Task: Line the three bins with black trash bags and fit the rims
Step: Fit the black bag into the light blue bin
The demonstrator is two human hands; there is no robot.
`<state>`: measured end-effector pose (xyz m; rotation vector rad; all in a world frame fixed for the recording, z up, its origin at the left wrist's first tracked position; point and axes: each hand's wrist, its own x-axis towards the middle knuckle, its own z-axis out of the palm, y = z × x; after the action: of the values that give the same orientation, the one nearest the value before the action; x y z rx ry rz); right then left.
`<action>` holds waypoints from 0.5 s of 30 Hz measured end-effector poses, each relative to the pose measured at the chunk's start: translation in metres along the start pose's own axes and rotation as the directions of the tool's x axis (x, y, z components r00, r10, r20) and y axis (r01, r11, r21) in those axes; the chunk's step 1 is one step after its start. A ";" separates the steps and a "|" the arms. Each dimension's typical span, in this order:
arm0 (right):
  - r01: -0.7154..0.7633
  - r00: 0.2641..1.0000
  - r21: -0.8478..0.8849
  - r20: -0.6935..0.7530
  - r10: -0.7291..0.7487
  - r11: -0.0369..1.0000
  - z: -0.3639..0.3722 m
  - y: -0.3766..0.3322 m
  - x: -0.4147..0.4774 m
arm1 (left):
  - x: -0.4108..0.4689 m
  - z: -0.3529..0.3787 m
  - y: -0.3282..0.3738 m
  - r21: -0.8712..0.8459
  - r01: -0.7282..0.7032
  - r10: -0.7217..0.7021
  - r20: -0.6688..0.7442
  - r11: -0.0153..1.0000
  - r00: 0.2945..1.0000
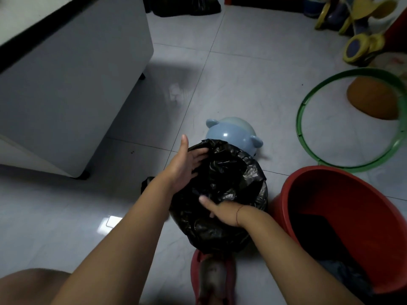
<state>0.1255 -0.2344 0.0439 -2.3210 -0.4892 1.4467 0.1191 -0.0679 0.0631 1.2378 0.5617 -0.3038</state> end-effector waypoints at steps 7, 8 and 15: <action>0.238 0.951 0.722 -0.308 -0.006 0.650 -0.044 -0.008 0.005 | -0.004 0.032 -0.007 -0.154 0.096 -0.127 -0.210 0.983 0.970; 0.205 0.964 0.726 -0.267 -0.005 0.657 -0.043 -0.007 0.009 | -0.006 0.037 -0.014 -0.151 0.150 -0.176 -0.183 0.977 0.967; 0.272 0.884 0.723 -0.449 0.131 0.636 -0.041 -0.003 0.019 | -0.012 0.021 -0.040 -0.234 0.122 -0.186 -0.278 0.965 0.942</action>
<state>0.1702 -0.2275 0.0472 -1.7727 0.1791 0.7473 0.0940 -0.1012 0.0419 1.0373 0.9329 -0.1821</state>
